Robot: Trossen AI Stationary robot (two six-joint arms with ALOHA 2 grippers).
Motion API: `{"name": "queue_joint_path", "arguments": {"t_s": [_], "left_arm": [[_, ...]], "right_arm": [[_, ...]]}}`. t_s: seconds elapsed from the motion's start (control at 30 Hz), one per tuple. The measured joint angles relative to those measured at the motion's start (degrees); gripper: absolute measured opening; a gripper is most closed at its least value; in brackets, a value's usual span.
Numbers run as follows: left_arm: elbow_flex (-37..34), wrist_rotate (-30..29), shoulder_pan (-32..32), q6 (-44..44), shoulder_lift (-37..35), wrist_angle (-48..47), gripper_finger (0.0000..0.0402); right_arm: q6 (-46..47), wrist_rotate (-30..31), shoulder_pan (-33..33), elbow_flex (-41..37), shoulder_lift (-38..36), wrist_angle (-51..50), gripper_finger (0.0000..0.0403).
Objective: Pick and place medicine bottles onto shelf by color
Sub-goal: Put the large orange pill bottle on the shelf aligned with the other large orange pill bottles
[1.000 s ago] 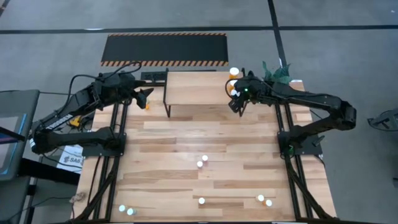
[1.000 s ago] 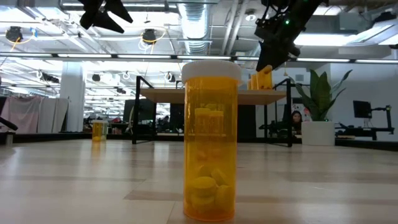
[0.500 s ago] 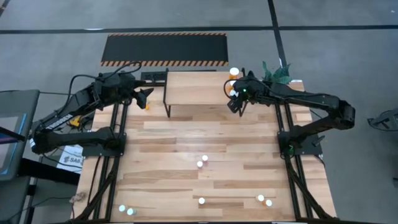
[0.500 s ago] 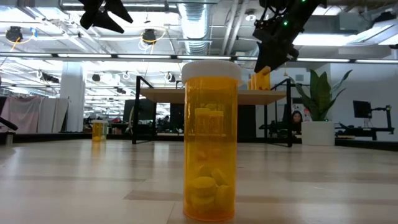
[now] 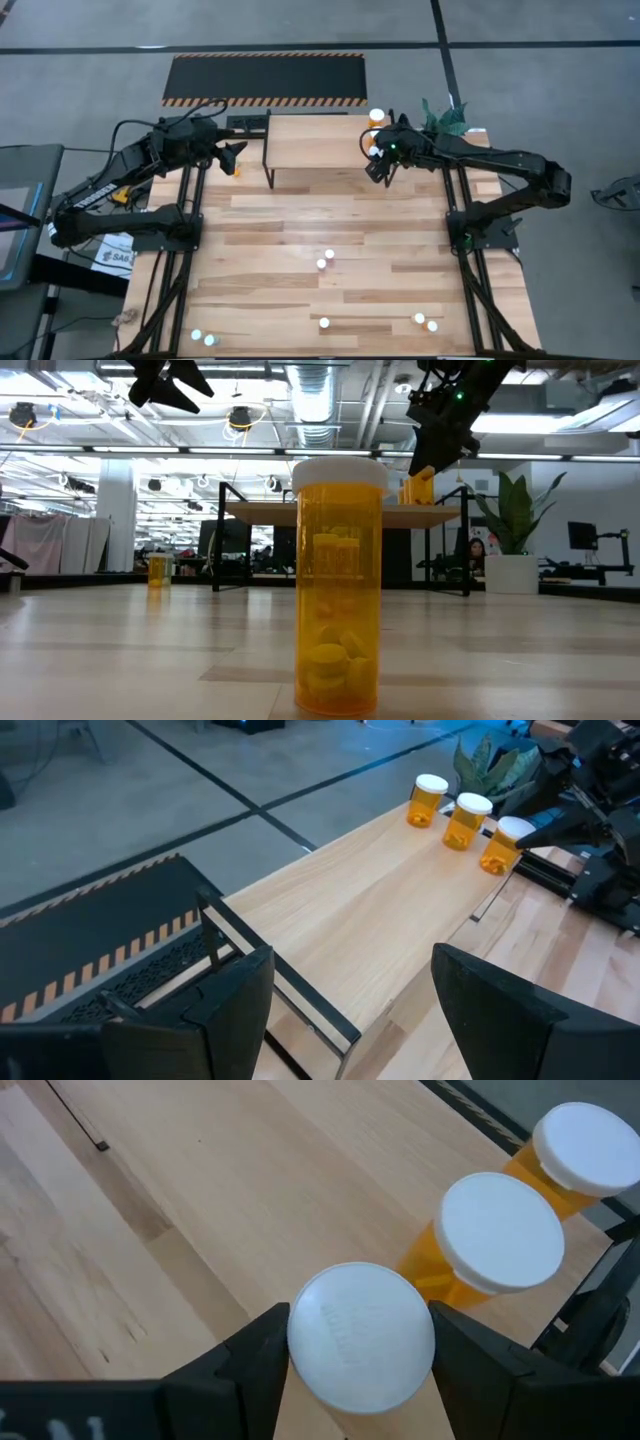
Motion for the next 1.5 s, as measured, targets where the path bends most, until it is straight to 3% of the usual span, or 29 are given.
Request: {"name": "queue_joint_path", "arguments": {"t_s": [1.17, 1.5], "left_arm": [[0.0, 0.5, 0.0, -1.0, 0.0, 0.2, 0.0258], [0.0, 0.5, 0.0, -1.0, 0.0, 0.2, 0.0258]], "right_arm": [[-0.6, 1.2, -0.1, 0.0, 0.0, -1.2, 0.023], [-1.4, 1.2, -0.1, -0.2, 0.1, -1.4, 0.0293]]}}
